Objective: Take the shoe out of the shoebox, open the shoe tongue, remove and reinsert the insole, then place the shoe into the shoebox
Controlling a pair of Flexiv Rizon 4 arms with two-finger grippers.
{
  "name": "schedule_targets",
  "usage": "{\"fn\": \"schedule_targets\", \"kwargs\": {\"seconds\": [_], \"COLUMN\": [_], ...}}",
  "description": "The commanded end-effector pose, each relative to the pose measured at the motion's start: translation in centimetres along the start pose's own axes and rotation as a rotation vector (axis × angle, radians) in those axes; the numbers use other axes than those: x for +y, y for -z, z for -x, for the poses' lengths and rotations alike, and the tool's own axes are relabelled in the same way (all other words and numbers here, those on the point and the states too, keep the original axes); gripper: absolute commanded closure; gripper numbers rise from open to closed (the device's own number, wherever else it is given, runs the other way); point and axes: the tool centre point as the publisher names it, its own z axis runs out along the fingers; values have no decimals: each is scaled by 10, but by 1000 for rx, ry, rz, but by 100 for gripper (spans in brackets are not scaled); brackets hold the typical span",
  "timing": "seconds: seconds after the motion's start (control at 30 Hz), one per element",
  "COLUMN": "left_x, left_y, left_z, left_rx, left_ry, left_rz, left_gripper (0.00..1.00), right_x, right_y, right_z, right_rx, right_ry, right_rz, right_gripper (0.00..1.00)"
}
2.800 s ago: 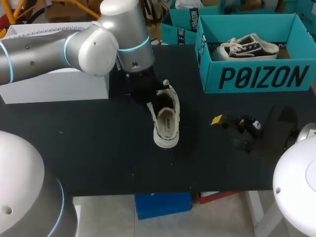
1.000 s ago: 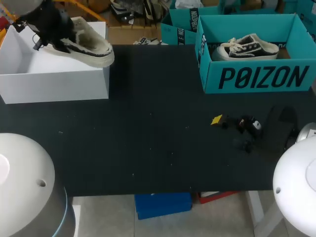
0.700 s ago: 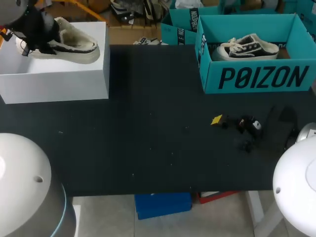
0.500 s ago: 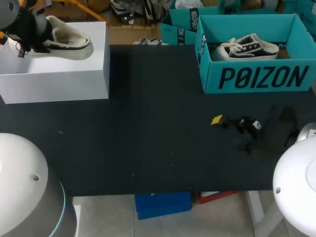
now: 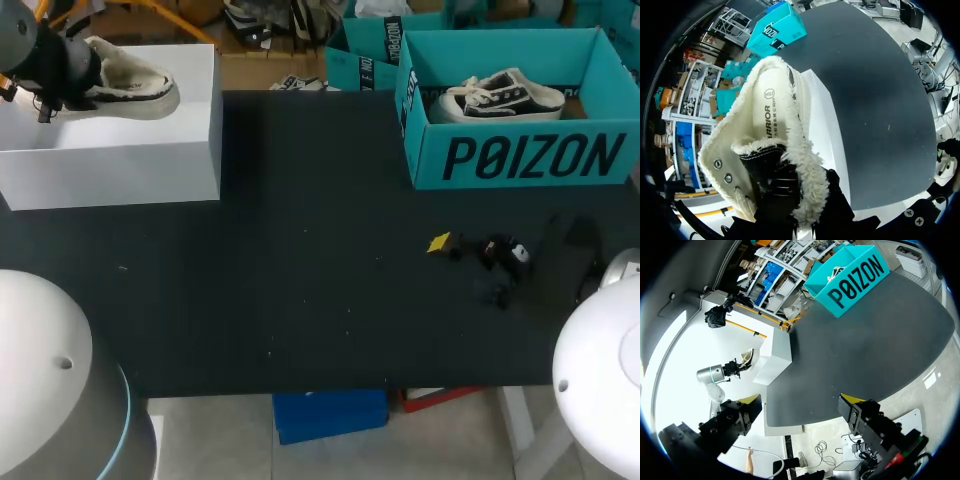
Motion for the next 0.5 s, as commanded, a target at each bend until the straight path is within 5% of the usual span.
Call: {"fn": "schedule_targets", "kwargs": {"seconds": [0.03, 0.5], "left_x": [9, 16], "left_y": [-10, -13], "left_z": [1, -2], "left_rx": [0, 6], "left_ry": [10, 21], "left_rz": [3, 17], "left_gripper": [100, 100], "right_x": [1, 1], "right_y": [2, 2], "right_z": [5, 5], "right_rx": [10, 10], "right_ry": [-10, -10], "right_rz": [-142, -142], "right_gripper": [0, 0]}}
